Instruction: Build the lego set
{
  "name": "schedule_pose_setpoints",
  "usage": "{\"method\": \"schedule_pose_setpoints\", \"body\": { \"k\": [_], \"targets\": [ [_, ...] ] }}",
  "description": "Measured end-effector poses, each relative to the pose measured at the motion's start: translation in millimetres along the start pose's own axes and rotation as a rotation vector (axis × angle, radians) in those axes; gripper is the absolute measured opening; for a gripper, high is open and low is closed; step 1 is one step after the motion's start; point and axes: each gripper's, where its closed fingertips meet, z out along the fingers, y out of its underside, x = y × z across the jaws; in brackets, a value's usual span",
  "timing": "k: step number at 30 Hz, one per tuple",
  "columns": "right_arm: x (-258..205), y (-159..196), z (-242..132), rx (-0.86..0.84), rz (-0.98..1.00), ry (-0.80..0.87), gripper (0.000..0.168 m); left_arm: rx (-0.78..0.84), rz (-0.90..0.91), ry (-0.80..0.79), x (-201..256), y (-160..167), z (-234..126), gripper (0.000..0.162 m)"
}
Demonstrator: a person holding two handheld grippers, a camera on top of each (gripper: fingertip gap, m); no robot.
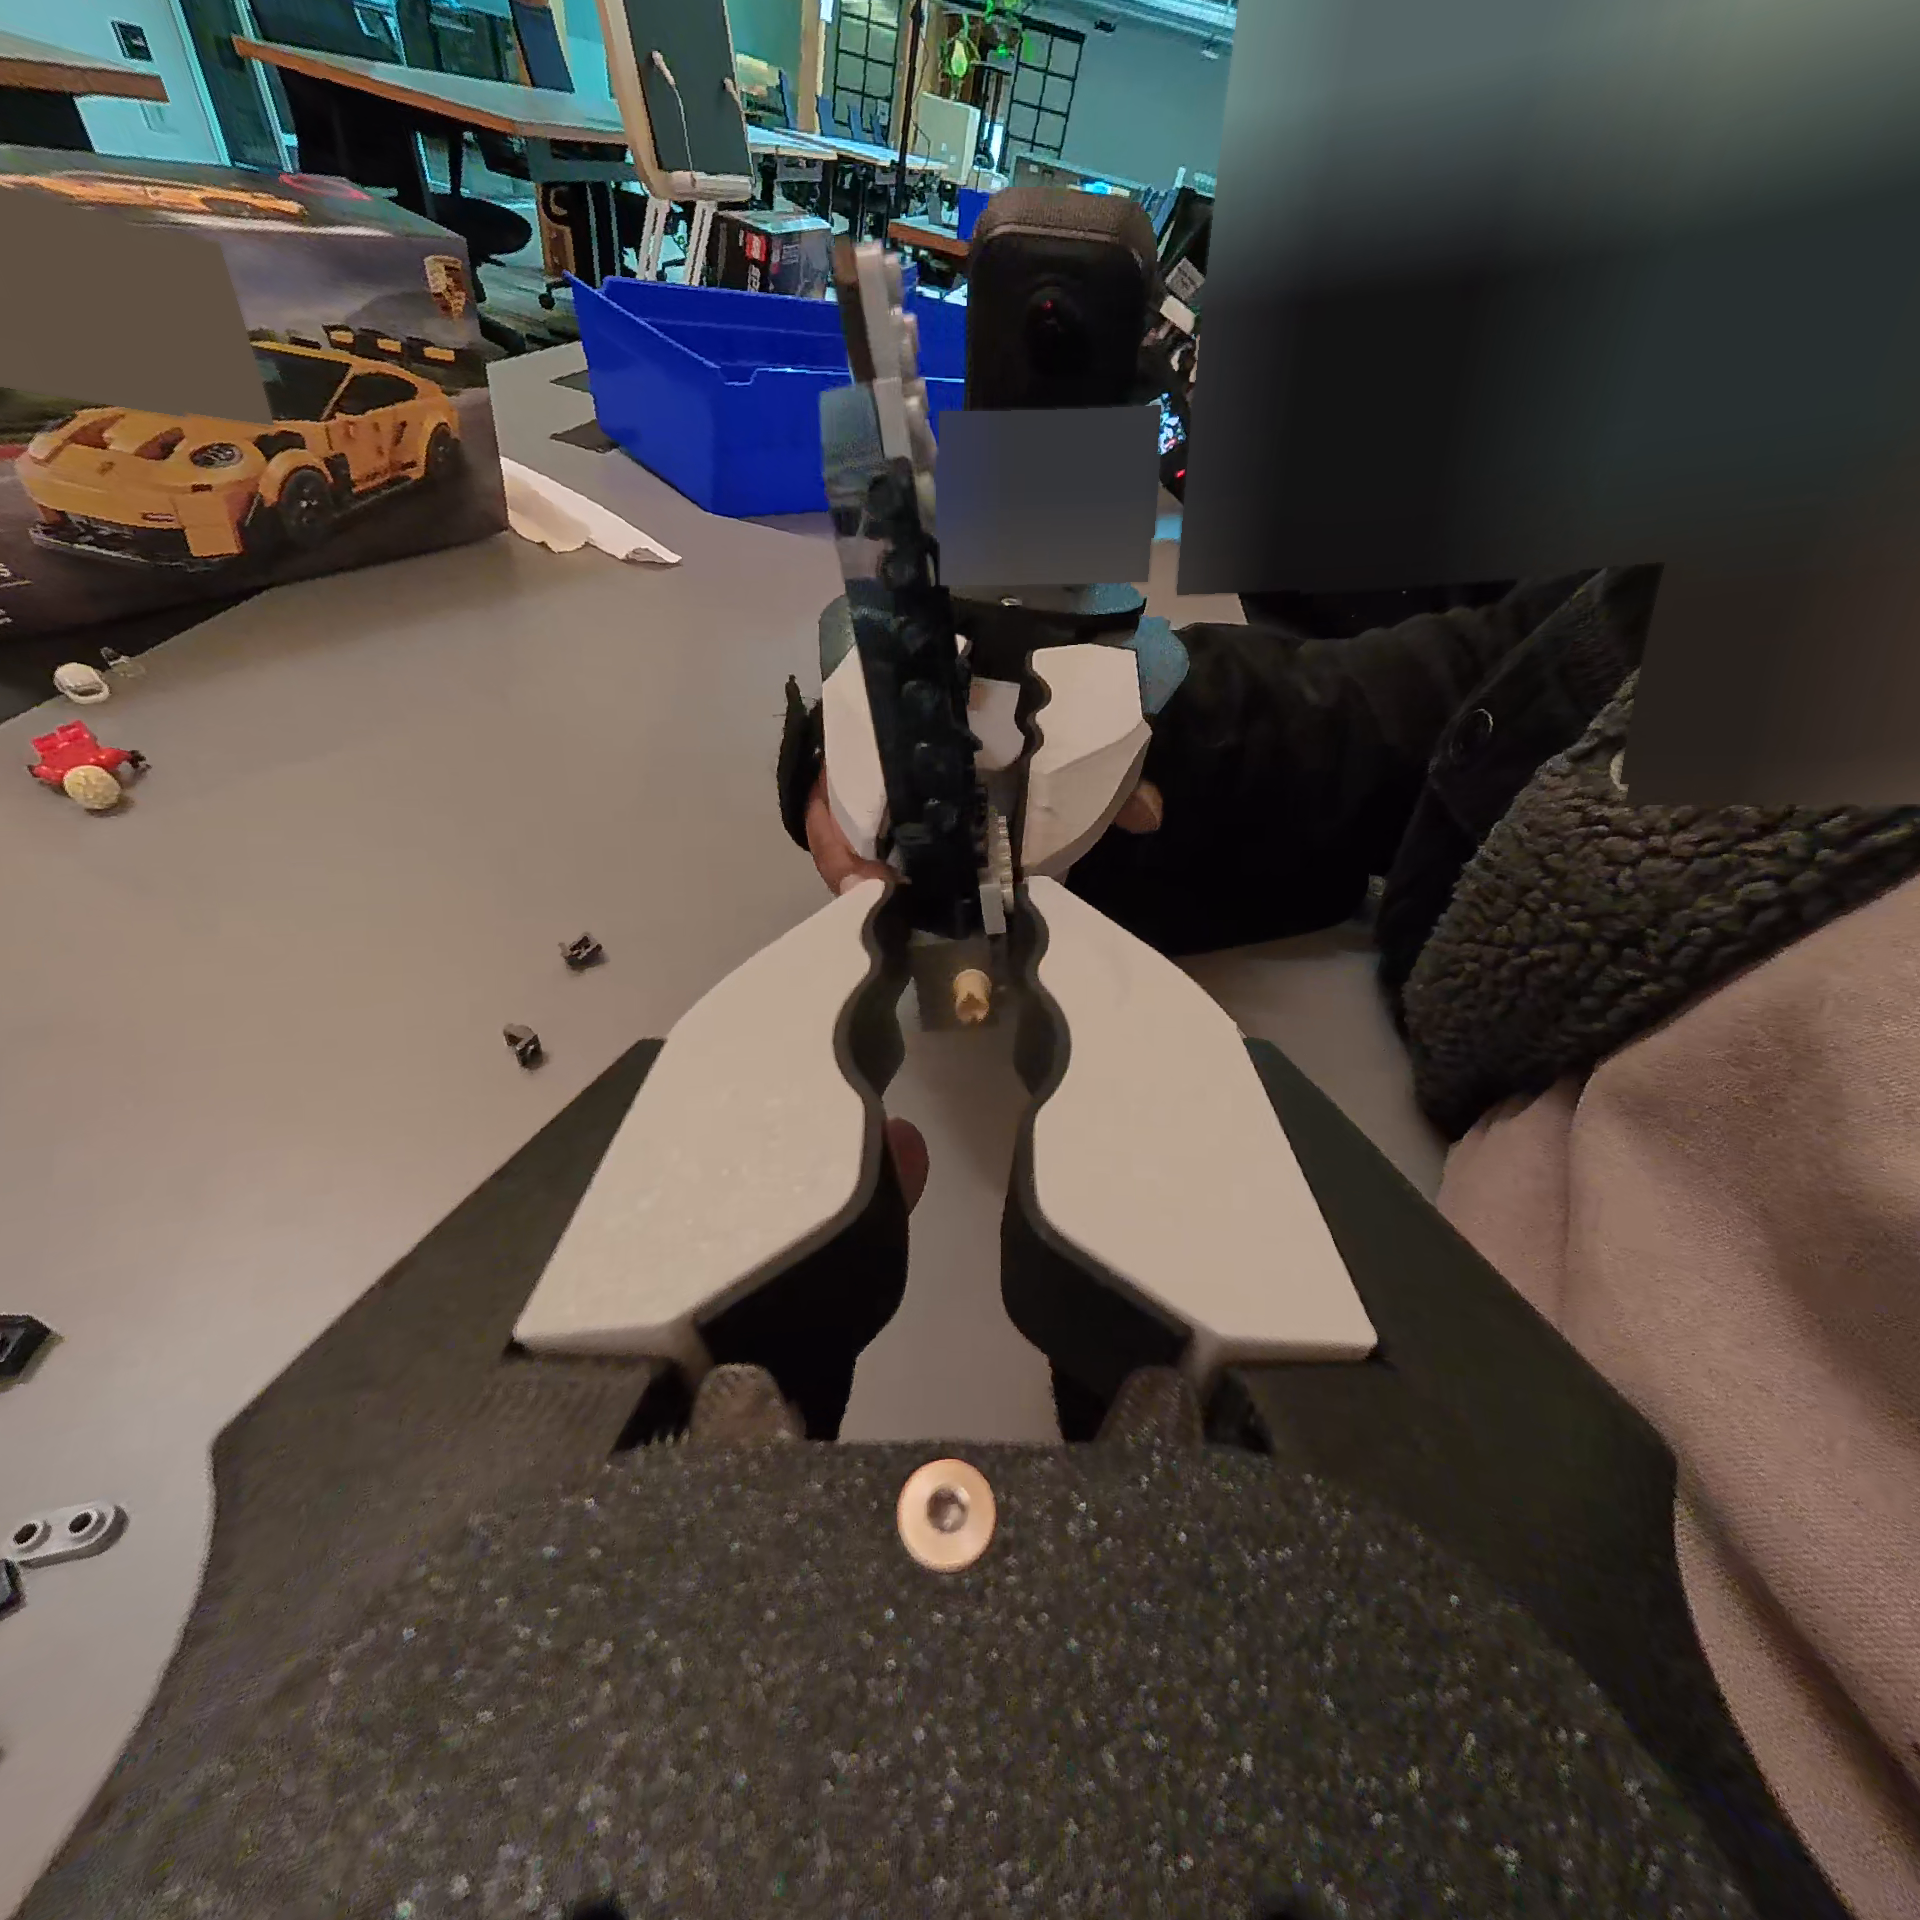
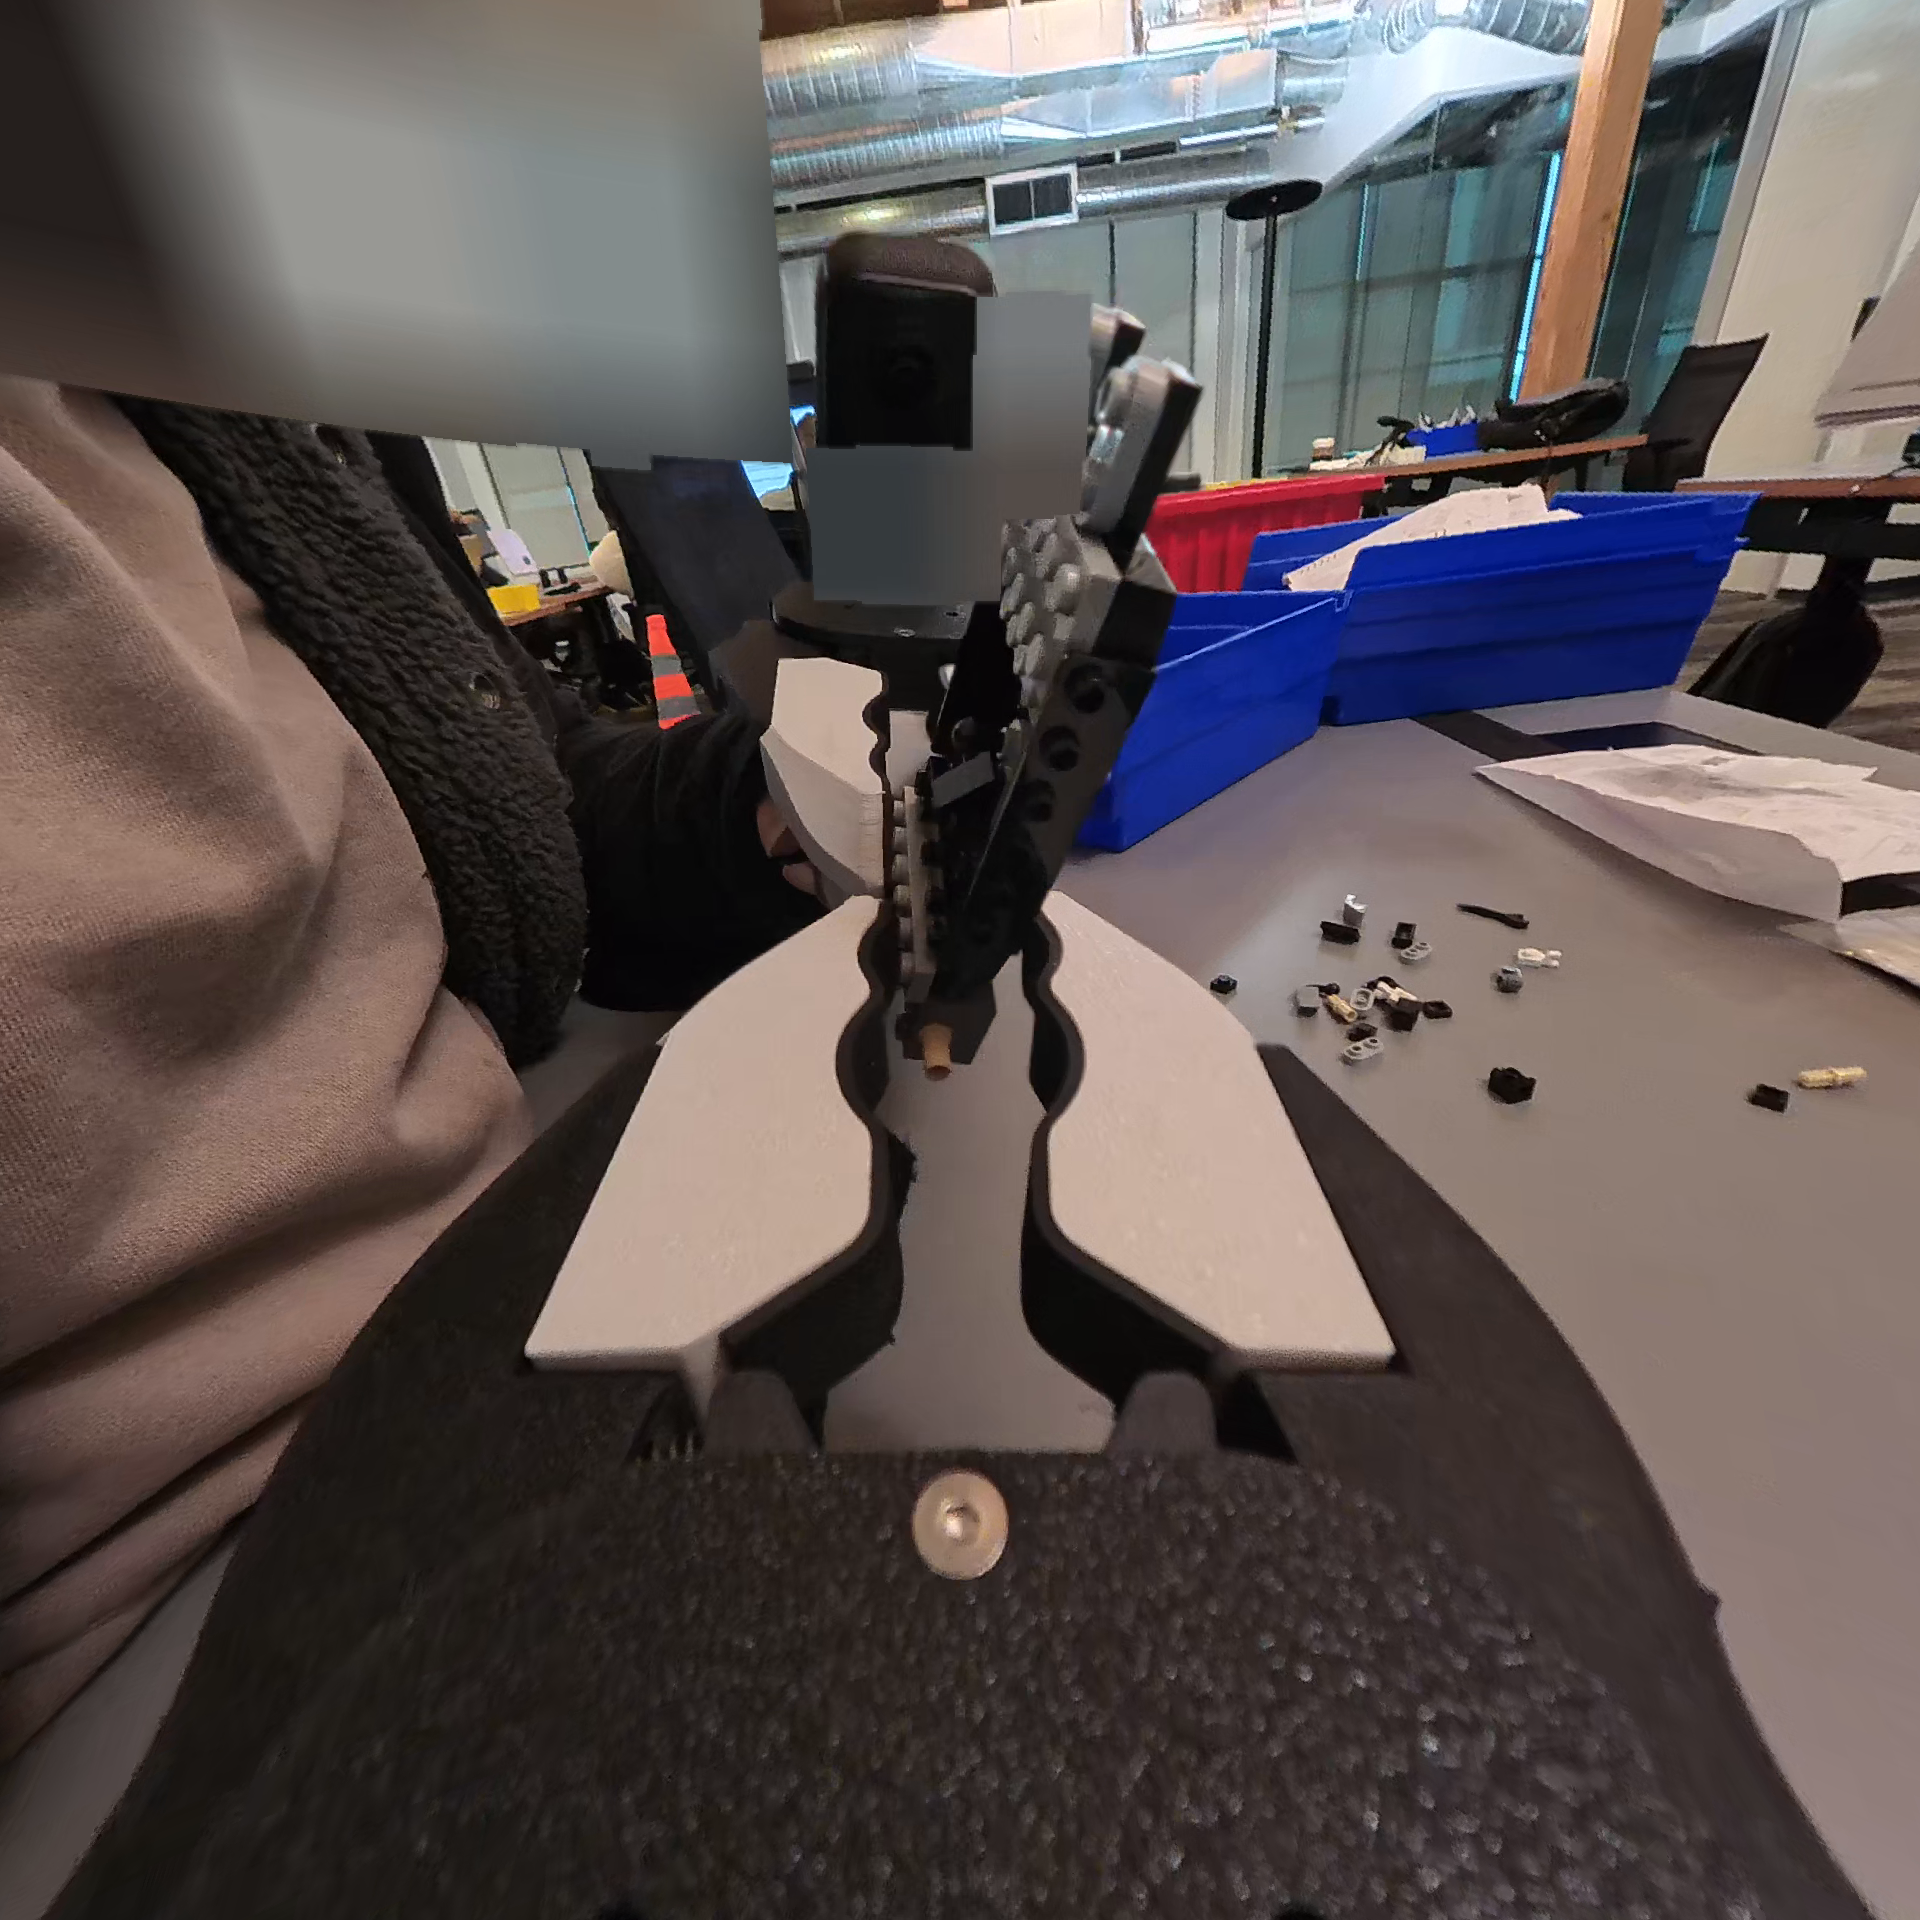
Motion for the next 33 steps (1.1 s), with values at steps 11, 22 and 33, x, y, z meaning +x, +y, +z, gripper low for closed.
{"method": "schedule_pose_setpoints", "body": {
  "k": [11,22,33],
  "targets": [
    [-0.8,3.7,-0.1,-0.034,0.085,-0.029,0.018,0.023,-0.069,0.044,-0.1,2.6,1.2,0.020],
    [-0.2,9.0,1.5,-0.075,0.122,-0.024,0.019,0.031,-0.101,0.050,-1.2,6.2,5.7,0.020],
    [1.2,4.0,-1.9,-0.064,0.145,-0.023,0.014,0.032,-0.139,0.079,0.0,9.6,8.6,0.020]
  ]
}}
